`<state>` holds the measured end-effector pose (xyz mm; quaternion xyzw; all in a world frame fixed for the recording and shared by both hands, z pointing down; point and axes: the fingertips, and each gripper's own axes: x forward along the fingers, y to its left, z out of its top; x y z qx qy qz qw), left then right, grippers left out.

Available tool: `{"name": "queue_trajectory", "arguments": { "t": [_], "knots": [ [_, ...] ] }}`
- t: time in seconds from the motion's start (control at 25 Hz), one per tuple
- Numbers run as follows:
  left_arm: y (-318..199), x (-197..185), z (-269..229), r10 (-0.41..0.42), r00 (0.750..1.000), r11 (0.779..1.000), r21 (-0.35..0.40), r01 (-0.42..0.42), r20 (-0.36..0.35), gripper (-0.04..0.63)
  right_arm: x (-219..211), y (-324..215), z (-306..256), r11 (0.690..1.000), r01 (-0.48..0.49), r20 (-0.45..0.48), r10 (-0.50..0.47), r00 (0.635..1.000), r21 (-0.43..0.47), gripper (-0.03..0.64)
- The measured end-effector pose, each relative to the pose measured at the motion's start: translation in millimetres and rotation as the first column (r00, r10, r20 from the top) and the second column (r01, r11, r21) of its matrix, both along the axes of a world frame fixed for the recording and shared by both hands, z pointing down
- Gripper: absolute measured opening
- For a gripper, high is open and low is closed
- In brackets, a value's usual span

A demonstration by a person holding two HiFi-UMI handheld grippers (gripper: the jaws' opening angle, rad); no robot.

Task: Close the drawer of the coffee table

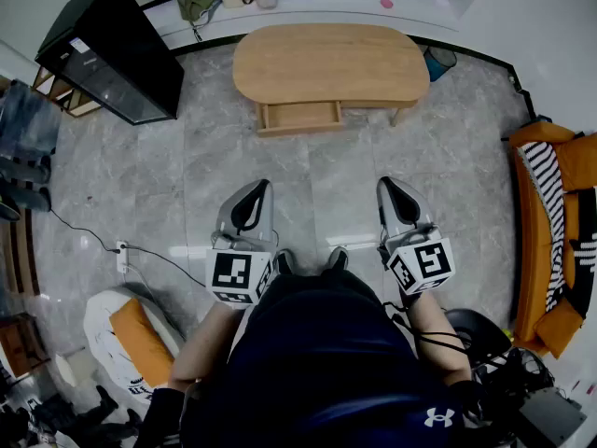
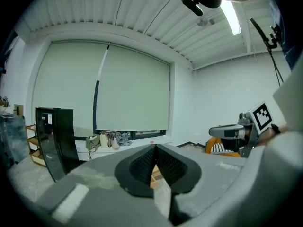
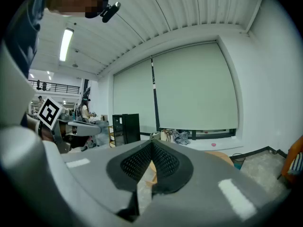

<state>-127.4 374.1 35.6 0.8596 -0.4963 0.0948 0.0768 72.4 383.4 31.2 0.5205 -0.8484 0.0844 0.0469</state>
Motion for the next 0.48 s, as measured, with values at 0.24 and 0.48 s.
{"name": "queue_trajectory", "arguments": {
  "t": [0.24,0.48],
  "knots": [
    [5.3,23.5,-4.1,0.001,1.0,1.0,-0.008,-0.001,0.013,0.002,23.0,4.1,-1.1,1.0,0.006,0.006,-0.006,1.0,-0.004,0.0],
    [5.2,37.5,-6.0,-0.027,0.999,0.999,-0.018,0.028,0.016,0.002,40.9,7.2,1.6,1.0,0.026,0.076,-0.026,0.997,-0.006,0.002]
  ]
}}
